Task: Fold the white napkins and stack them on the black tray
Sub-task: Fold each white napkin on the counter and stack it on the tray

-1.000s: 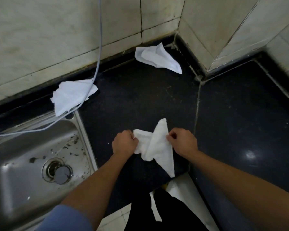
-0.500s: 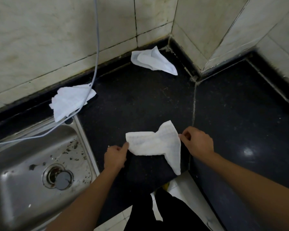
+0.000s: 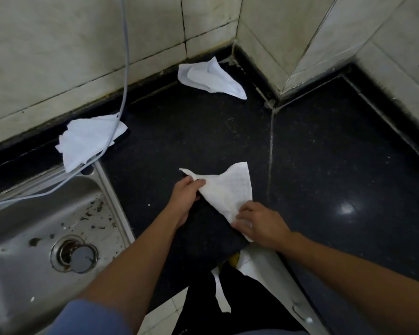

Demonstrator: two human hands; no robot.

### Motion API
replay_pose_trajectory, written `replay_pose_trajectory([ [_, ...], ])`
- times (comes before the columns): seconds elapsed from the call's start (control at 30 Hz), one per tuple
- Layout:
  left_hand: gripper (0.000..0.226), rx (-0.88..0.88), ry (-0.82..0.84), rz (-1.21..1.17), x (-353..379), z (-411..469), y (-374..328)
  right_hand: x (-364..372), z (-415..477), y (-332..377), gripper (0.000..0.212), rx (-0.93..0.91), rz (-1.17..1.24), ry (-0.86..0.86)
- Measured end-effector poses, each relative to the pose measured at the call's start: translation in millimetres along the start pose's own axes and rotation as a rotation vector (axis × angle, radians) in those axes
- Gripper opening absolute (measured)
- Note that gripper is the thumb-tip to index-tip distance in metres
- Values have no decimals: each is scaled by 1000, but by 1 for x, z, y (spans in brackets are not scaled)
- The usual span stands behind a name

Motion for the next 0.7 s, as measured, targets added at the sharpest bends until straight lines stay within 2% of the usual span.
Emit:
replay_pose_trajectory([
  [0.07,16,3,104,106,8,0,-3,-17,8,-2,38,16,52,-50],
  [0.17,35,44,204,284,13,0,-3,-29,24,-5,40,18,-62,-105],
  [0.3,18,131,236,523,16,3,-4,-23,35,-8,39,47,-208,-78],
  [0.4,28,190,137,534,17,10,-13,-20,33,-10,41,28,-221,-97],
  [0.53,23,210,-157,299,-5,9,-29,-20,33,-11,43,20,-237,-115],
  [0.63,24,252,-226,499,-31,-8,-36,-19,34,-9,45,23,-278,-112],
  [0.7,18,231,-150,709,-43,-18,-21,-18,33,-9,46,21,-308,-104],
])
Point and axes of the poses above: each hand's wrist, its own z-axis towards the middle knuckle, its own x-axis out of the palm, y = z × x, the point moved 10 cm from there along z, towards the middle knuckle, and after that the axes turned 13 degrees about x, right-handed, at the moved point
